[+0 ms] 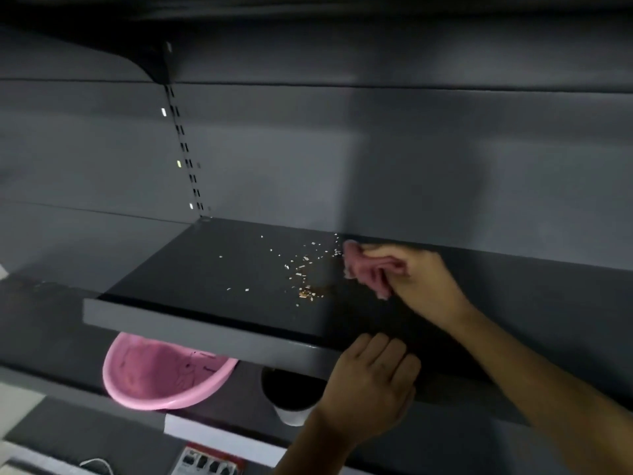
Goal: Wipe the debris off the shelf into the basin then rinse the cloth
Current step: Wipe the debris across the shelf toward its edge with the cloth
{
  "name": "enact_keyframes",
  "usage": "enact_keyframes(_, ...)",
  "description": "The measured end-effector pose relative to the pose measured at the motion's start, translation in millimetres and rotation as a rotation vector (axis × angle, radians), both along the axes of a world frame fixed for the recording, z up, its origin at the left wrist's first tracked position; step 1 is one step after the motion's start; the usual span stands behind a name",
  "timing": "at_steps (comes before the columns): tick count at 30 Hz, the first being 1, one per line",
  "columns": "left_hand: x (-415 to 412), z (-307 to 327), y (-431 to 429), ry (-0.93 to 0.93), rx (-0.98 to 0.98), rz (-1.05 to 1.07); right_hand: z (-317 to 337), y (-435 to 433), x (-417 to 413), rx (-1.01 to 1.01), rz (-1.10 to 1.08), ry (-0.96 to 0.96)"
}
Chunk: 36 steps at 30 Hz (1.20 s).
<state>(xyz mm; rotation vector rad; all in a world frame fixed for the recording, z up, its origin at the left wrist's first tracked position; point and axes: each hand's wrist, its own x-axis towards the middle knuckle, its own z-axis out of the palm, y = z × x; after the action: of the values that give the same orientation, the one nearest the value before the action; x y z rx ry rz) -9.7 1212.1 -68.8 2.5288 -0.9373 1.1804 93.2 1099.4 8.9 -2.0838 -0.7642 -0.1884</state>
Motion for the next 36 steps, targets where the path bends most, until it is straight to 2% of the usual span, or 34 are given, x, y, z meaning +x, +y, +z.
enact_keyframes(3,-4.6,-8.1,1.3,0.005,-0.062,-0.003,3.3,-48.9,-13.9,-0.012,0.189,0.079)
enact_keyframes(7,-9.2,-13.6,0.7,-0.001,-0.096,0.010,-14.7,-52.1,-35.6,-0.194,0.387,0.207)
enact_keyframes(13,-17.7,-22.6,17.1,0.038,-0.050,0.003,-23.5,3.1,-22.6,-0.356,0.514,-0.035)
enact_keyframes(16,-18.5,-19.0,28.4,0.059,-0.044,0.022,-26.6,38.7,-8.5,-0.347,0.484,-0.157)
enact_keyframes(20,-22.2,-9.3,41.4,0.113,-0.026,0.032,-17.3,64.5,14.3,-0.357,0.340,-0.211)
enact_keyframes(23,-27.5,-4.6,56.9,0.143,-0.064,0.015,-11.1,55.4,12.8,-0.210,0.232,-0.266)
enact_keyframes(26,-27.1,-5.9,58.8,0.130,-0.050,0.035,-16.4,50.0,-8.0,-0.232,0.402,-0.287)
enact_keyframes(29,-25.8,-11.6,51.2,0.114,-0.065,0.048,-25.7,56.5,-17.8,-0.372,0.663,-0.167)
enact_keyframes(31,-26.4,-13.1,49.6,0.130,-0.079,0.065,-28.6,66.4,-5.4,-0.403,0.657,-0.187)
enact_keyframes(36,-33.1,-7.6,49.2,0.204,-0.110,0.116,-36.1,96.8,27.5,-0.280,0.437,-0.267)
